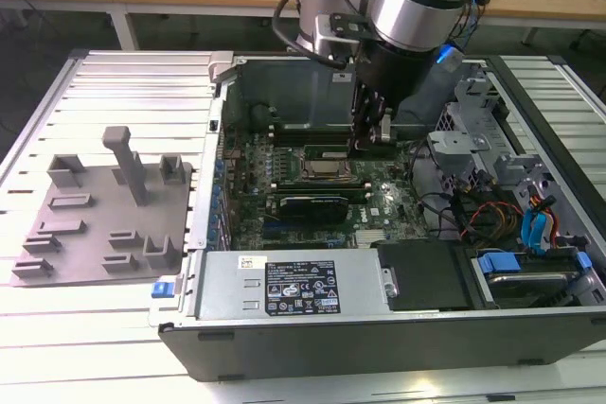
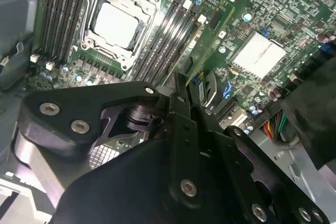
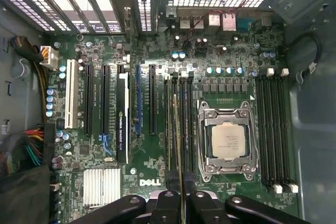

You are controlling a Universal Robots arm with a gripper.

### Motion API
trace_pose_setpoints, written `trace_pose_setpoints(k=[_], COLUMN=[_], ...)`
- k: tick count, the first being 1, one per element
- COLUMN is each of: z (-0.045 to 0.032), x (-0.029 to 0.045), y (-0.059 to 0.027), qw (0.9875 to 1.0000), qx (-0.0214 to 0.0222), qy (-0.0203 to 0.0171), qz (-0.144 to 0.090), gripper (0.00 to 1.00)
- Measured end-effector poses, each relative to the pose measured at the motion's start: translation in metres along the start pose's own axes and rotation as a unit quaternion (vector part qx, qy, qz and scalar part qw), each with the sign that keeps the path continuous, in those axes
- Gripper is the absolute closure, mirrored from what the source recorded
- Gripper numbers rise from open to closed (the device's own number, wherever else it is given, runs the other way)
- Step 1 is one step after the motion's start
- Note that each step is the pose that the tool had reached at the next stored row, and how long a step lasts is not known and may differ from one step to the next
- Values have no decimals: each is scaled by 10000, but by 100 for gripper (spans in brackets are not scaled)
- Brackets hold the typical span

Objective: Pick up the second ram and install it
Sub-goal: 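Insert the second ram into the second slot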

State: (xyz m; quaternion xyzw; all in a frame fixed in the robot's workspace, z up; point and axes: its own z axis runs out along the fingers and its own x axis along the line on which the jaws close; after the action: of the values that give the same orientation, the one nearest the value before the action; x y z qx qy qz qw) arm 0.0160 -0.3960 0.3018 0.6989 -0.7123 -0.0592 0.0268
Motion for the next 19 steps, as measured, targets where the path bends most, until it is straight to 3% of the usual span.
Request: trace_pose_setpoints(k=[4, 9, 15, 19], z=[108, 180, 315, 384], x=[2, 1, -102, -102], y=[-13, -22, -29, 118], qw=[10000, 10000, 10000, 10000], qx=[0, 0, 0, 0], qy=[0, -1, -1, 0], qz=[0, 0, 0, 0], gripper=[89, 89, 89, 89])
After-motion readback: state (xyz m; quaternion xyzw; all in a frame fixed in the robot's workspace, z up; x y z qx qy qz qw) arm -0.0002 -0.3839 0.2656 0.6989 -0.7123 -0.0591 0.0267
